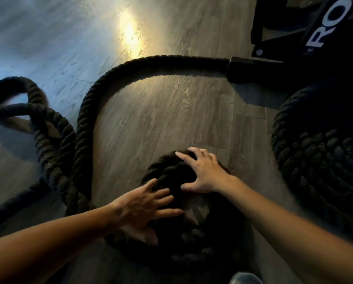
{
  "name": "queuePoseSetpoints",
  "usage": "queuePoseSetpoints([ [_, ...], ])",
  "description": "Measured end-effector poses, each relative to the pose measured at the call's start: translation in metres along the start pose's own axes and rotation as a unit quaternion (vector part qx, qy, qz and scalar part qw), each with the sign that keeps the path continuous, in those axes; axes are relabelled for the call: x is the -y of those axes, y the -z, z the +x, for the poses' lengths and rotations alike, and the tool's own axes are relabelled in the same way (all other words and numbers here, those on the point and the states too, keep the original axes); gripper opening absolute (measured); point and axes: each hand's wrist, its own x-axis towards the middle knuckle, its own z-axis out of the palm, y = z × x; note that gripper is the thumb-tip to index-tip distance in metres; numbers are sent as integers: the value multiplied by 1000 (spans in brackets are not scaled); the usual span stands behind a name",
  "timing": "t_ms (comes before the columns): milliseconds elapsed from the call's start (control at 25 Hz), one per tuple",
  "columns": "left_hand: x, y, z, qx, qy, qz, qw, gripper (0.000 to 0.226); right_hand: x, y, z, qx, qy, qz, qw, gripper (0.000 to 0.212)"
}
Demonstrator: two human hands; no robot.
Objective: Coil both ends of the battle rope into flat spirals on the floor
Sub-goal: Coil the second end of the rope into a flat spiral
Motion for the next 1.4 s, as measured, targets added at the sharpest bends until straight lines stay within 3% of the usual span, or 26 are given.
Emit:
queuePoseSetpoints([
  [40, 1, 6, 6, 28, 56, -73, 995, 87, 1, -4, -7, -56, -50, 38, 996, 97],
  [120, 11, 0, 22, -10, 129, 10, 992, 95, 4, -12, -19, -120, -167, 116, 972, 89],
  [240, 16, -4, 26, -69, 261, -23, 963, 102, 9, -22, -28, -81, -295, 225, 925, 95],
  [400, 0, -9, 16, -46, 306, -97, 946, 120, 32, -38, -20, -34, -302, 273, 913, 107],
  [480, -17, -10, 18, -41, 314, -128, 940, 122, 39, -44, -13, -26, -314, 252, 915, 120],
  [560, -23, -9, 19, -56, 321, -157, 932, 117, 40, -47, -10, -42, -327, 223, 917, 119],
  [720, 6, -6, -8, -70, 225, -226, 945, 80, 27, -44, -5, -71, -295, 209, 930, 105],
  [840, 35, -10, -30, -63, 109, -149, 981, 82, -4, -24, 2, -61, -228, 185, 954, 100],
  [1000, 65, -1, -34, -21, 8, -109, 994, 85, -47, 33, 12, -8, -75, 57, 996, 101],
  [1200, 50, 18, 10, -42, -130, -74, 988, 66, -47, 91, 38, 86, 90, -122, 985, 106],
  [1280, 44, 22, 27, -12, -128, -48, 991, 68, -38, 81, 42, 101, 92, -161, 977, 108],
  [1400, 44, 18, 36, 55, -92, -45, 993, 70, -39, 49, 27, 68, 21, -159, 985, 100],
])
